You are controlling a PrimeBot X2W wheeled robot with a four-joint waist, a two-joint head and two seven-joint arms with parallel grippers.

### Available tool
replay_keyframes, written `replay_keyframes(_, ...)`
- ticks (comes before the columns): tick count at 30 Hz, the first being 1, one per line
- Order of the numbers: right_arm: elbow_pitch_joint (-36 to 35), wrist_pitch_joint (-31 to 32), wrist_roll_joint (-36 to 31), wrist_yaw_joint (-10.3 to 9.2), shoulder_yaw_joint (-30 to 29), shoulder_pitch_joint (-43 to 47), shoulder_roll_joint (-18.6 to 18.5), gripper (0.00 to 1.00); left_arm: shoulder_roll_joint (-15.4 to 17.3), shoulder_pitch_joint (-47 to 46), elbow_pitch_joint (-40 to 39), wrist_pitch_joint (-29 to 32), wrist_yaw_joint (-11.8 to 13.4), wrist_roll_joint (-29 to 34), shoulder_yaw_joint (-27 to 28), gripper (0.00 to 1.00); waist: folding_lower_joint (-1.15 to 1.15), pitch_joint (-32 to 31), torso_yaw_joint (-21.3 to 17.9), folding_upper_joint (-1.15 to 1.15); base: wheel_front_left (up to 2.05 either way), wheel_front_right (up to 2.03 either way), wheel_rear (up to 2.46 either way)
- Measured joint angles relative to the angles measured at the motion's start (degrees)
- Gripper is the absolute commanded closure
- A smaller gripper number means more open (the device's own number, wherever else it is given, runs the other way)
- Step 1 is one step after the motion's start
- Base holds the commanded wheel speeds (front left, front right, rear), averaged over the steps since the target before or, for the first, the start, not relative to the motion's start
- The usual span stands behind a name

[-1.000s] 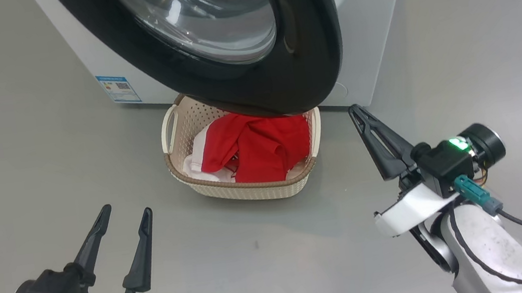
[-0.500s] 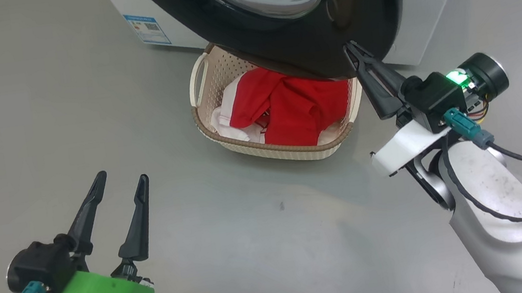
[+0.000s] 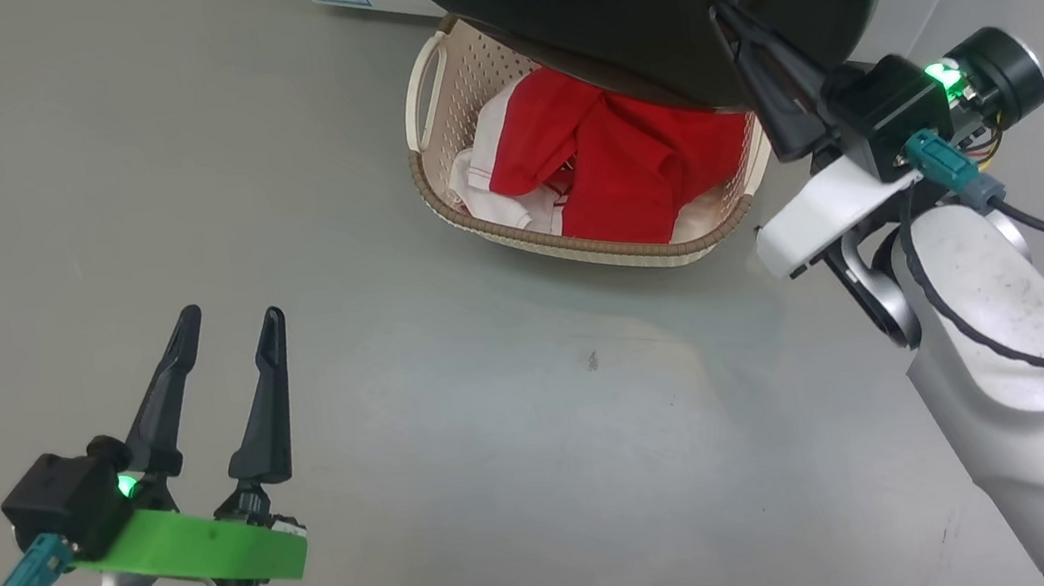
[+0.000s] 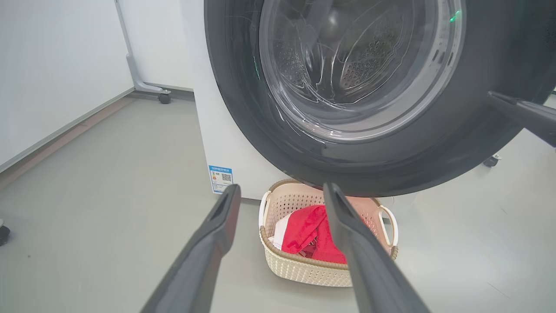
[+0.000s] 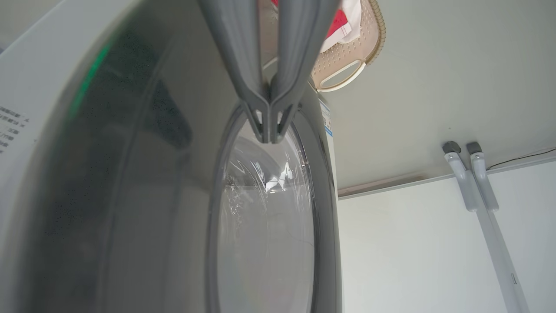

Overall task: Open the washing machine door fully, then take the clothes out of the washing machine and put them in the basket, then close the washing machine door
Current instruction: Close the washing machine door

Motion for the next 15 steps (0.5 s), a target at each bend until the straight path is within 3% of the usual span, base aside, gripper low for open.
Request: replay_keyframes(15, 3.1, -0.8, -0.4, -3.35, -3.1, -5.3, 0.0, 1.0, 0.0, -2.4, 0.0, 0.0, 0.0, -1.6, -0.1, 0.0, 0.0, 3.1, -0.6, 0.0, 0.0, 0.0, 0.0)
